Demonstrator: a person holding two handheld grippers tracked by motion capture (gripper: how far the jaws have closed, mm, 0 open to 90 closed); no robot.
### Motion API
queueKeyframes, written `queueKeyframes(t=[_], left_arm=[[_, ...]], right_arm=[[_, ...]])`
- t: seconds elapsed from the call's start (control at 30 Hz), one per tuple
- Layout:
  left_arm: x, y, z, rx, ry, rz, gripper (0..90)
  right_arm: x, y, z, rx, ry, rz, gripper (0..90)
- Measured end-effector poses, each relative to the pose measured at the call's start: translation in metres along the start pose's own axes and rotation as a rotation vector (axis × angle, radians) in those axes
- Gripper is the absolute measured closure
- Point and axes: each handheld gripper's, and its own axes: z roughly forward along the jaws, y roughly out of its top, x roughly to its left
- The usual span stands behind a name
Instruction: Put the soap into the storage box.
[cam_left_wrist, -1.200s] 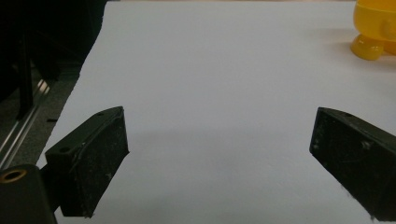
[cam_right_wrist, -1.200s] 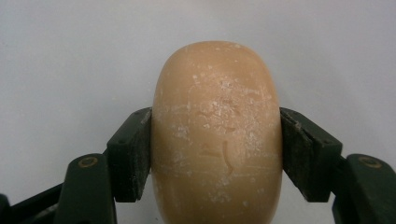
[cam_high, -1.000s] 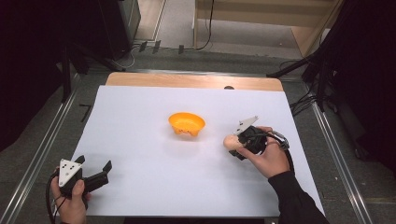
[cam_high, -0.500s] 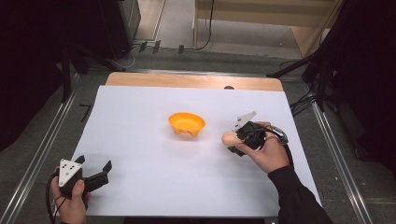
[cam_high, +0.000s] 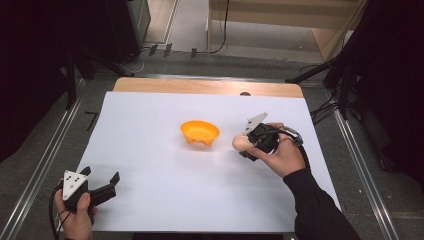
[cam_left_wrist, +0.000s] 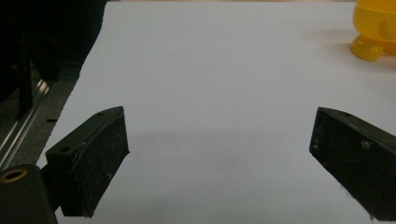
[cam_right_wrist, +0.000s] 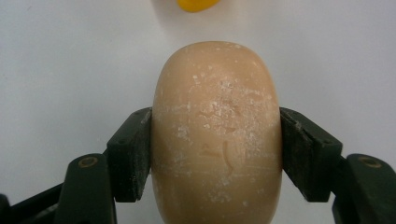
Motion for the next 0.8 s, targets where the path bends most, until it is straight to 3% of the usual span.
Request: queueKeyframes(t=[0.4,0.8], left_arm=[[0.0,0.0,0.0,0.0,-0.001,-0.001,5.1],[0.0,0.0,0.0,-0.001,0.0,0.001,5.1]], right_arm=[[-0.002,0.022,0.005,0.007,0.013,-0.054,33.6],[0.005,0.046,0.007,-0.025,0.04,-0.087,33.6]])
